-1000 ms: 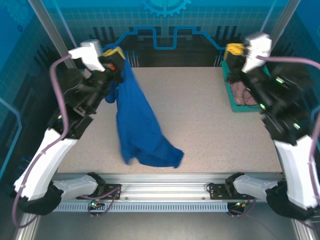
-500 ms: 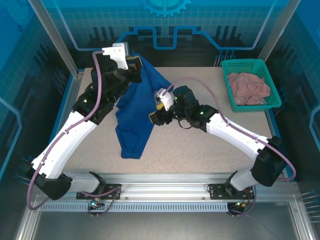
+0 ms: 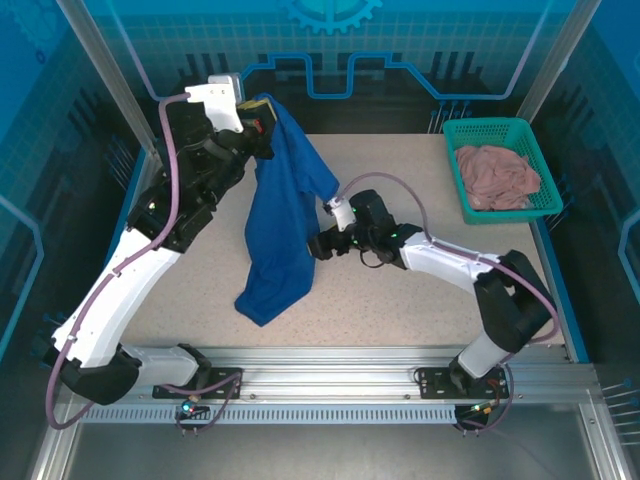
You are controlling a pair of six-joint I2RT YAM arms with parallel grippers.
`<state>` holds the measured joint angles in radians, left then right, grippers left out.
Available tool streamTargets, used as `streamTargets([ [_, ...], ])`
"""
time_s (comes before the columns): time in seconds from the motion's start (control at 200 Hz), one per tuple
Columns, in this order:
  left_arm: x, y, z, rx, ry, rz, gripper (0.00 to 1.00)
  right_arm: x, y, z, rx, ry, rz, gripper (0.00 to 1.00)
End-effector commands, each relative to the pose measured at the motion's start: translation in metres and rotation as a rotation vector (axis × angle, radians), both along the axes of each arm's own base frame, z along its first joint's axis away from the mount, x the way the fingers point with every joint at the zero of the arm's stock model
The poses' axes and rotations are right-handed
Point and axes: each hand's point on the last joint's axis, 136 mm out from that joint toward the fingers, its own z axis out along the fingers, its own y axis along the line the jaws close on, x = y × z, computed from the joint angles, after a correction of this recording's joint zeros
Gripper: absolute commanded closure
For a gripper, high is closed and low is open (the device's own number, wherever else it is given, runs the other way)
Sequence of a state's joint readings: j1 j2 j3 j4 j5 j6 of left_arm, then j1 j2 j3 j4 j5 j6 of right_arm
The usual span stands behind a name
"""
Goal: Fold the inside-out t-shirt
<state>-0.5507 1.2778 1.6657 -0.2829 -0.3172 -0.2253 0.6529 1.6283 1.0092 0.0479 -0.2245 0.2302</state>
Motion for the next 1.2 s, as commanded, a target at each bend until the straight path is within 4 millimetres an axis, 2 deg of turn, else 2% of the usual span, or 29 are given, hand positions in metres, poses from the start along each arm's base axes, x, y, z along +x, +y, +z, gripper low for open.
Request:
streamTargets([
  [0.0, -0.011, 0.010, 0.031, -0.021, -0.087, 0.009, 1.00, -0.008, 0.034, 0.008, 0.132, 0.004, 0.113, 0.33],
  [0.145, -0.005, 0.020, 0.030, -0.032, -0.079, 0.036, 1.00, -0.021, 0.049, 0.016, 0.204, 0.007, 0.211, 0.64],
  [0.23, -0.001, 0.025, 0.028, -0.046, -0.071, 0.044, 1.00, -0.032, 0.052, 0.017, 0.210, 0.010, 0.247, 0.85],
  [0.285, 0.001, 0.028, 0.026, -0.045, -0.067, 0.052, 1.00, -0.031, 0.050, 0.019, 0.195, 0.003, 0.239, 1.00],
  [0.37, 0.004, 0.037, 0.025, -0.051, -0.061, 0.070, 1.00, -0.021, 0.031, 0.026, 0.139, -0.039, 0.173, 1.00],
  [0.47, 0.011, 0.051, 0.020, -0.071, -0.038, 0.089, 1.00, 0.003, -0.007, 0.036, 0.097, -0.051, 0.004, 1.00],
  [0.53, 0.014, 0.054, 0.013, -0.087, -0.015, 0.084, 1.00, 0.023, -0.035, 0.033, 0.057, -0.024, -0.147, 1.00],
  [0.56, 0.016, 0.053, 0.010, -0.093, -0.007, 0.078, 1.00, 0.029, -0.043, 0.028, 0.037, -0.005, -0.187, 1.00],
  [0.615, 0.015, 0.051, 0.007, -0.103, -0.006, 0.062, 1.00, 0.040, -0.051, 0.015, 0.001, 0.033, -0.241, 0.77],
  [0.635, 0.015, 0.050, 0.006, -0.107, -0.004, 0.055, 1.00, 0.044, -0.050, 0.010, -0.006, 0.049, -0.248, 0.69],
  [0.67, 0.015, 0.049, 0.004, -0.110, -0.002, 0.051, 1.00, 0.049, -0.046, 0.001, -0.011, 0.076, -0.247, 0.60],
  [0.765, 0.015, 0.048, 0.002, -0.110, 0.003, 0.047, 1.00, 0.064, -0.031, -0.019, -0.005, 0.108, -0.219, 0.47],
  [0.86, 0.016, 0.048, 0.003, -0.109, 0.003, 0.044, 1.00, 0.072, -0.010, -0.035, 0.015, 0.138, -0.135, 0.43],
  [0.92, 0.015, 0.047, 0.004, -0.109, 0.000, 0.041, 1.00, 0.070, 0.002, -0.044, 0.036, 0.164, -0.079, 0.41],
  [1.0, 0.016, 0.048, 0.003, -0.107, 0.002, 0.042, 1.00, 0.071, 0.007, -0.057, 0.038, 0.187, -0.055, 0.41],
  [1.195, 0.015, 0.048, 0.004, -0.106, -0.001, 0.041, 1.00, 0.075, 0.025, -0.073, 0.080, 0.229, 0.010, 0.41],
])
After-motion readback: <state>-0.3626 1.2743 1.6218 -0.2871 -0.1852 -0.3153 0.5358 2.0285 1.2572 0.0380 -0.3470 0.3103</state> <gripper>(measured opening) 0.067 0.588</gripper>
